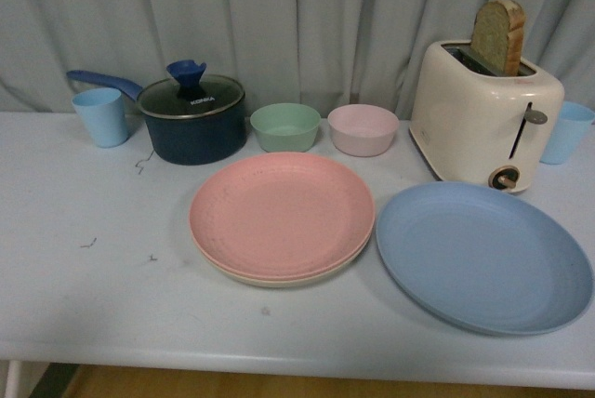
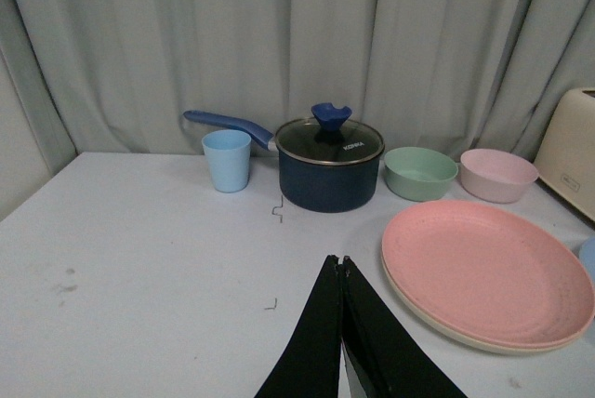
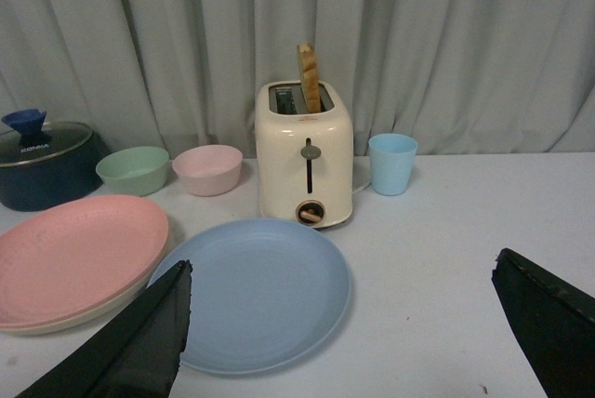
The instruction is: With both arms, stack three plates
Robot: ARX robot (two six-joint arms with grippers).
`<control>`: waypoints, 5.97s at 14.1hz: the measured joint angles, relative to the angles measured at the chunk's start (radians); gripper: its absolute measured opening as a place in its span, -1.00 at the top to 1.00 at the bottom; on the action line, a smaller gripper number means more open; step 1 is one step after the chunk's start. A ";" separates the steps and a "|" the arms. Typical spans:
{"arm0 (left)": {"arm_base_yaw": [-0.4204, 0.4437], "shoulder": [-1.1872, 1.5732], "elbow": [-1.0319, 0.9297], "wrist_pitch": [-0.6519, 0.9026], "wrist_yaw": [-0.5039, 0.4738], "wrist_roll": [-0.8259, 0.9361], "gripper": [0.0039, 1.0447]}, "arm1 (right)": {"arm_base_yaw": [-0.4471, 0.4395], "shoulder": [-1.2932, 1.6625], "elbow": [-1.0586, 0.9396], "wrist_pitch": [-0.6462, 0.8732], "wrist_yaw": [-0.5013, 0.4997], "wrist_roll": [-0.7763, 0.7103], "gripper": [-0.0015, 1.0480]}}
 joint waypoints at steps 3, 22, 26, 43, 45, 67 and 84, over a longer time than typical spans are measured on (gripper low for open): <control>0.000 -0.059 0.000 -0.053 0.000 0.000 0.97 | 0.000 0.000 0.000 0.000 0.000 0.000 -0.87; 0.000 -0.349 0.000 -0.357 0.000 0.001 -0.86 | -0.285 1.372 0.400 0.862 -0.224 0.308 -0.87; 0.000 -0.349 0.000 -0.357 0.000 0.001 -0.88 | -0.224 1.848 0.665 0.666 -0.112 0.320 -0.87; 0.000 -0.349 0.000 -0.357 0.000 0.001 -0.88 | -0.140 2.064 0.750 0.559 -0.149 0.313 0.96; 0.000 -0.349 0.000 -0.357 0.000 0.001 -0.88 | -0.186 1.968 0.647 0.602 -0.185 0.279 0.95; 0.000 -0.349 0.000 -0.357 0.000 0.002 -0.88 | 0.370 2.249 1.266 0.276 0.050 0.580 0.54; 0.000 -0.349 0.000 -0.357 0.000 0.001 -0.88 | 0.000 0.909 0.018 0.802 0.000 0.017 0.86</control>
